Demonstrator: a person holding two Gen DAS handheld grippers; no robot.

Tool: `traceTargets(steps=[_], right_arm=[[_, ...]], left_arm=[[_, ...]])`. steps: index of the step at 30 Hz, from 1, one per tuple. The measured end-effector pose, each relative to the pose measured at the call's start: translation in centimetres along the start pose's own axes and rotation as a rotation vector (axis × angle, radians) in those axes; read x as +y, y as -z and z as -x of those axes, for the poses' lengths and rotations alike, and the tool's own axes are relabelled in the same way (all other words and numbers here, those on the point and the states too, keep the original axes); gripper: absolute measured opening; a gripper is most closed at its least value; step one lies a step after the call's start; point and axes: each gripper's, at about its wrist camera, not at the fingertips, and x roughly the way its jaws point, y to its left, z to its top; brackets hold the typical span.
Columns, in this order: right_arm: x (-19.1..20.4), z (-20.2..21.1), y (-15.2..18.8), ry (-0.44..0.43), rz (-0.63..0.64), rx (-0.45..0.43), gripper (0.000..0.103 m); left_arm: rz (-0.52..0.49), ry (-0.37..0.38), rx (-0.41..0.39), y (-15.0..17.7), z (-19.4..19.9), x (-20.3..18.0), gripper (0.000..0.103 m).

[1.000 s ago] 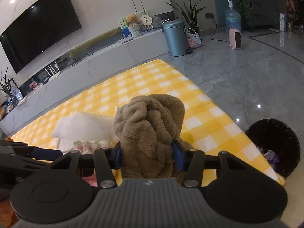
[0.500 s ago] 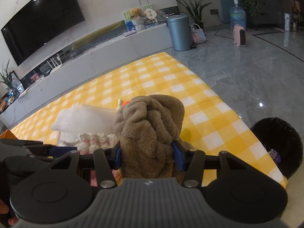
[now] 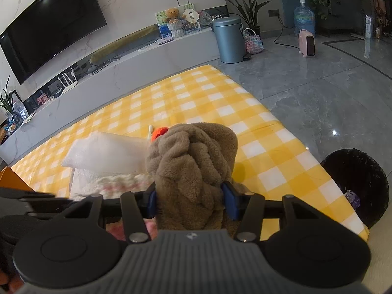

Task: Organize soft objects
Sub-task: 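Grasp the pink-and-white knitted item with the left tool while right lifts the plush bear, then lift the pink knitted item with the left tool while right holds the plush bear up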

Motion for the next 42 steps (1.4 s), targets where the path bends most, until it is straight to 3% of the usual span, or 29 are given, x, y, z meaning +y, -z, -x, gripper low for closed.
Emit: traceTargets(steps=[7,12,23,39,42], right_arm=[[0.0,0.8,0.0,-0.039,0.009,-0.013,0.052],[0.1,1.3,0.1,-0.067,0.017,-0.025,0.052],[0.7,2.2,0.0,-0.087,0.009,-0.052,0.052],[4.1,7.2,-0.7,-0.274,0.039,-0.187,0.052],[4.9,7.4,-0.7,-0.292,0.047,-0.192,0.052]], left_arm=[[-0.068,0.06,0.002,0.8,3.0,-1.0,0.022],[-0.022,0.096,-0.008,1.0,4.8,-0.6,0.022],[0.013,0.099,-0.099,1.4,7.4,0.9,0.019],[0.176,0.174,-0.271,2.7,13.7,6.9,0.013],[0.191,0.182,-0.262,2.9,13.6,7.6,0.013]])
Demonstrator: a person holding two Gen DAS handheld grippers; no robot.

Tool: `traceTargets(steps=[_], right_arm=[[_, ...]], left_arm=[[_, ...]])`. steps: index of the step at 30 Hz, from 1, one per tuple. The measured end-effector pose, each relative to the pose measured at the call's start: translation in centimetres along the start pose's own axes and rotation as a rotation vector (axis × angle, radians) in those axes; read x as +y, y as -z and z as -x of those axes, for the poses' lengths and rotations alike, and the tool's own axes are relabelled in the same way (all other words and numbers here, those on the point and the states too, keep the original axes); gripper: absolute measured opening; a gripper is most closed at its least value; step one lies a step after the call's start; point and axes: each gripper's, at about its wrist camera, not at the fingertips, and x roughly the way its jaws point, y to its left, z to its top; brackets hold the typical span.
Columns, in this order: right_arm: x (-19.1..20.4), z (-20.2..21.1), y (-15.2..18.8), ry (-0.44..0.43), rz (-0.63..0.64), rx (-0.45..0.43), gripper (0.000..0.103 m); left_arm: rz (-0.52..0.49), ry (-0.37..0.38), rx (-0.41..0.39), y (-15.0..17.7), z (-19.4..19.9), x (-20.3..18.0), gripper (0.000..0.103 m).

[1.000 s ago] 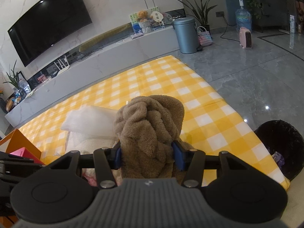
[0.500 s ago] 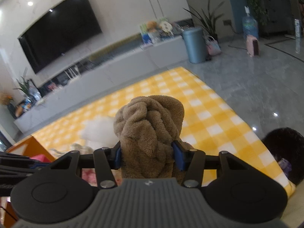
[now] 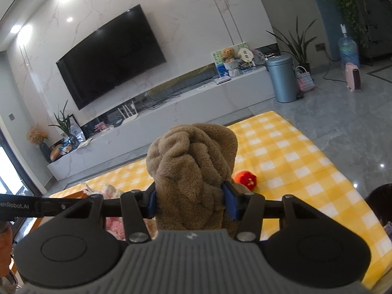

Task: Organize soft objects
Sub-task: 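Lift the pink knitted item with the left tool while right holds the plush bear up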

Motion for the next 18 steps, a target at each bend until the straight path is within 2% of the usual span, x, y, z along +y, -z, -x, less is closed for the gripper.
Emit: traceTargets(steps=[6,8,10,12,15,18], right_arm=[[0.4,-0.7,0.3,0.016,0.006,0.023,0.052],[0.1,-0.8,0.4,0.027,0.004,0.028,0.052],[-0.3,-1.1,0.5,0.039,0.001,0.032,0.052],[-0.7,-1.3,0.7,0.07,-0.003,0.047,0.052],[-1.5,-1.5,1.0,0.115,-0.004,0.056,0.052],[-2.6,-1.5,1.1,0.132,-0.03,0.061,0.052]], left_arm=[[-0.034,0.015,0.086,1.1,-3.4,-1.5,0.013],[-0.067,0.01,0.144,1.3,-5.8,-2.5,0.013],[-0.076,-0.051,0.227,1.4,-8.7,-3.2,0.013],[-0.108,-0.079,0.277,1.7,-11.0,-4.0,0.013],[-0.168,-0.116,0.314,2.2,-13.3,-5.1,0.013],[-0.173,-0.127,0.337,2.6,-14.5,-5.4,0.013]])
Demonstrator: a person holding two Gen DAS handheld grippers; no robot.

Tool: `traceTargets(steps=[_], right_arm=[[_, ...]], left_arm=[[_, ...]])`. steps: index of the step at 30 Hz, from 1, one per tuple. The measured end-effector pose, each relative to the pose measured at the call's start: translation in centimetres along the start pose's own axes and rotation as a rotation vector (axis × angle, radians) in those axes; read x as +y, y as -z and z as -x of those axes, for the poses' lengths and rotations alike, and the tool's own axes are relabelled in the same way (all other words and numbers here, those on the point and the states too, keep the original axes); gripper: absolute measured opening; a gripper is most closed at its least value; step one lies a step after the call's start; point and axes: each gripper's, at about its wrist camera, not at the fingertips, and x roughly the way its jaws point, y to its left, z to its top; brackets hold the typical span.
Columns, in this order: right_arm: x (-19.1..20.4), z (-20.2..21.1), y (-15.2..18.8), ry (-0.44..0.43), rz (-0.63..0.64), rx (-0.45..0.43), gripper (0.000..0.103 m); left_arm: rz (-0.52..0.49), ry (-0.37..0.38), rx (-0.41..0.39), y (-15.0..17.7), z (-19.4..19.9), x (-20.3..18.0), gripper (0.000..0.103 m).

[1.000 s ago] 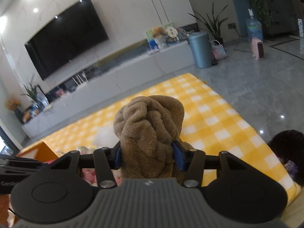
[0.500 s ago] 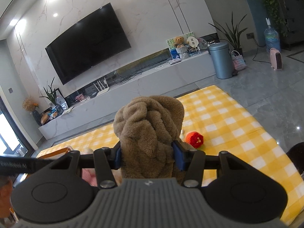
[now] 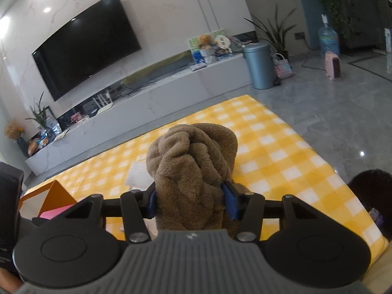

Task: Organize soft objects
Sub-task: 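Lift the pink knitted item with the left tool while right holds the plush bear up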

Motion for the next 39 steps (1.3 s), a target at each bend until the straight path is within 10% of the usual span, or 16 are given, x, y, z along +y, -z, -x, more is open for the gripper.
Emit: traceTargets(steps=[3,5,6,12,23,39], right_arm=[[-0.4,0.1,0.1,0.003,-0.007,0.001,0.052],[-0.5,0.3,0.2,0.001,-0.014,0.001,0.052],[-0.5,0.4,0.3,0.0,-0.017,0.0,0.052],[-0.4,0.3,0.2,-0.012,-0.014,-0.004,0.052],[-0.7,0.4,0.1,-0.001,-0.018,-0.007,0.052],[0.5,1.8,-0.3,-0.044,0.006,-0.046,0.052]], left_arm=[[-0.007,-0.022,0.031,0.1,-1.1,-0.1,0.036],[0.005,-0.034,0.058,0.1,-1.9,-0.1,0.094],[0.014,-0.034,0.067,0.3,-2.3,0.1,0.095],[-0.02,-0.075,0.098,1.0,-4.4,0.0,0.087],[-0.058,-0.007,0.068,1.5,-2.3,-1.3,0.041],[0.103,0.12,-0.202,1.6,11.3,2.7,0.04]])
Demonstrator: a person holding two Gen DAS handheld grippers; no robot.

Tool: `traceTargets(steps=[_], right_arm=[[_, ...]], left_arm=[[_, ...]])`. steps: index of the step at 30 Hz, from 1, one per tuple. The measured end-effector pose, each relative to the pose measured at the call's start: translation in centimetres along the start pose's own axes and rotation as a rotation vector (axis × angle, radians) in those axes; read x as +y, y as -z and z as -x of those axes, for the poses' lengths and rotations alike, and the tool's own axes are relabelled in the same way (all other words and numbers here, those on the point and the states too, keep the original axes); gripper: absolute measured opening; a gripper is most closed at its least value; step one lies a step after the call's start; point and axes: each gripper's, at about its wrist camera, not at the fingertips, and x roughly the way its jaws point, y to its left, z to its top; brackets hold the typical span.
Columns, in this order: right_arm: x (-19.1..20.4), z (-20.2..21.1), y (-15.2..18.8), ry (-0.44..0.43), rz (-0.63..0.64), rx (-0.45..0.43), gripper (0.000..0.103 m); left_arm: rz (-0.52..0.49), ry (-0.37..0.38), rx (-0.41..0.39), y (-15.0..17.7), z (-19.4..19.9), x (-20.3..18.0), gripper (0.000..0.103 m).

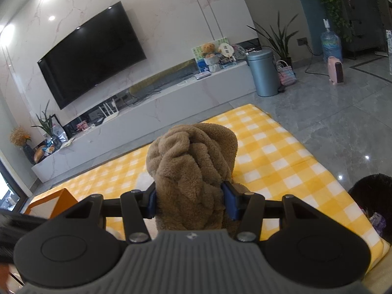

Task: Organize soft objects
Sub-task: 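Lift the pink knitted item with the left tool while right holds the plush bear up, then lower the plush bear into the box with the right tool while left carries the knitted item over it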

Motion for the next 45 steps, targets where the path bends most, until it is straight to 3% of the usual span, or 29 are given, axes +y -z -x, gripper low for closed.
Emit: traceTargets(steps=[5,15,17,22,25,28,36,40,45], right_arm=[[1.6,0.3,-0.3,-0.054,0.038,-0.007,0.052],[6.9,1.9,-0.8,-0.164,0.137,-0.044,0.052],[8.7,2.5,-0.7,-0.198,0.181,-0.057,0.052],[13.6,3.9,-0.4,-0.258,0.282,-0.069,0.052],[17.0,5.1,0.1,-0.303,0.371,-0.088,0.052],[20.4,5.4,0.7,-0.336,0.468,-0.07,0.052],[28.4,0.4,2.5,-0.326,0.694,0.054,0.052],[32.4,-3.4,3.2,-0.293,0.838,0.111,0.052],[36.5,-7.9,4.7,-0.262,0.976,0.178,0.052]], left_arm=[[0.072,0.003,-0.114,0.1,5.3,3.0,0.04],[0.184,-0.103,-0.328,2.7,15.0,9.8,0.04],[0.213,-0.105,-0.36,3.4,16.0,11.0,0.04],[0.305,-0.024,-0.435,5.1,16.9,14.3,0.04],[0.354,-0.025,-0.481,6.7,17.7,16.5,0.041],[0.374,-0.062,-0.466,7.8,17.6,18.2,0.041],[0.437,-0.176,-0.489,10.6,18.3,21.8,0.041],[0.438,-0.142,-0.504,11.7,19.3,22.7,0.041],[0.447,-0.161,-0.518,12.6,20.3,23.3,0.041]])
